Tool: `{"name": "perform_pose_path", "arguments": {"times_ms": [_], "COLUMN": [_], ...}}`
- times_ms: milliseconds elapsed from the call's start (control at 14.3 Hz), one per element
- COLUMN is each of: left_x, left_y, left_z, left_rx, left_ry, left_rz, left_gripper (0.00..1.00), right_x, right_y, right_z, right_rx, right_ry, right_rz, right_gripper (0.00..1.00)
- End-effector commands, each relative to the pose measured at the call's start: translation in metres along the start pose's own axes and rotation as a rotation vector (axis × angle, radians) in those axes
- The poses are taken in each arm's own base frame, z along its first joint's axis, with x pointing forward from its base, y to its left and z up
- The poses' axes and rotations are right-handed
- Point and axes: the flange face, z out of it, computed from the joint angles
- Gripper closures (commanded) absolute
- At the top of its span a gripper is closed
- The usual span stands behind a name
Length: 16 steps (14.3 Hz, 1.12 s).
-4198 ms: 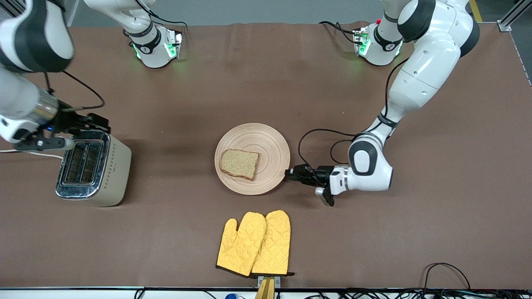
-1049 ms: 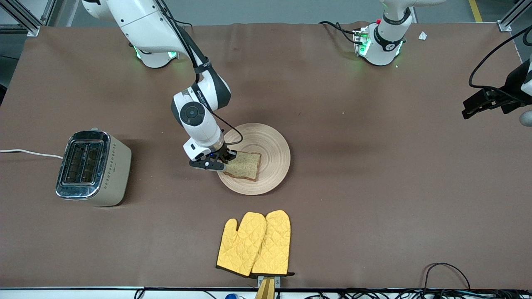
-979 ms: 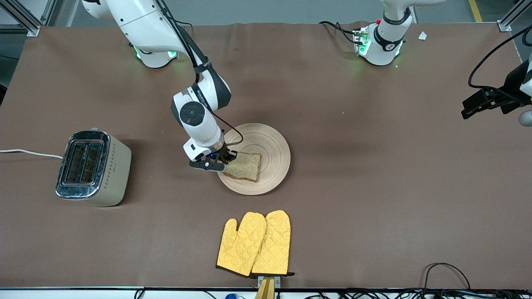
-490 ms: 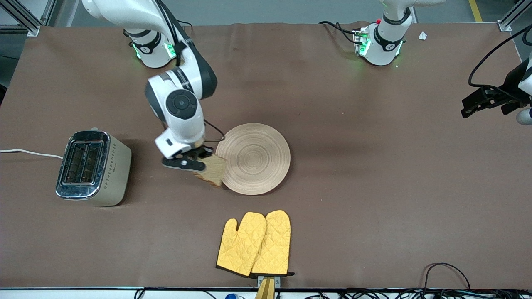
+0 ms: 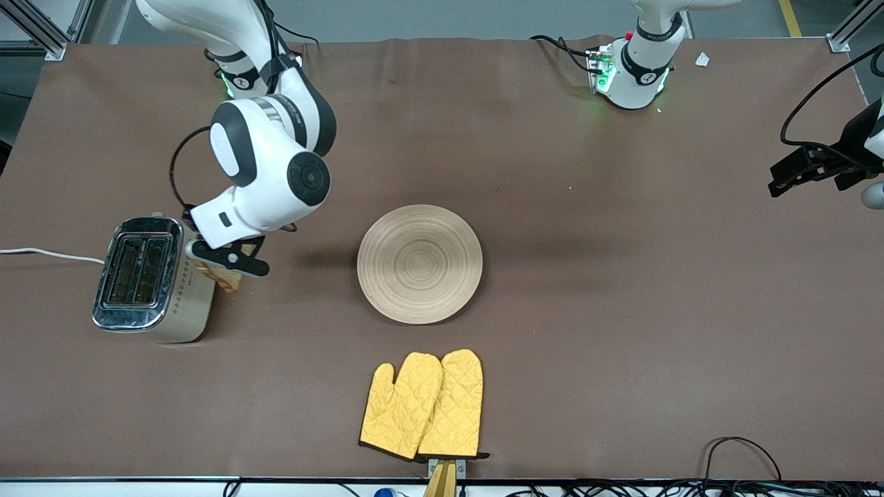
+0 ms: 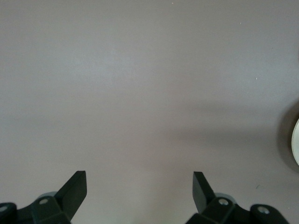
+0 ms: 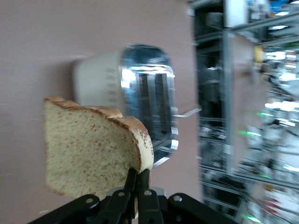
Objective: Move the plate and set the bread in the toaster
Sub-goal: 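Lift the bread with the right gripper and carry it to the toaster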
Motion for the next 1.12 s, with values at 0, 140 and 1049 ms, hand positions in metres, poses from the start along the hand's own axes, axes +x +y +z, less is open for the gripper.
{"name": "perform_pose_path", "arguments": {"times_ms": [0,140,1049], "left_x": [-0.002,-0.002,-0.011], "left_y": [-0.001,-0.001,0.006], "left_z": [-0.002,-0.003,-0.001], "left_rx": [0.013,0.014,0.011], "left_ry": [0.001,0.004,-0.021], "left_rz": [0.012,0.016,0.060], "left_gripper": [0.00,0.00,0.00], "right_x": [0.011,0.023,0.050], "right_y": [0.021,0.038,0.059], "right_z": [0.023,0.037,0.104], "right_rx": [-0.121,-0.204,-0.314], "right_ry": [-0.016,-0.002,-0.129], "right_rz": [0.019,-0.045,-0.300], "right_gripper": [1.00,1.00,0.99]}}
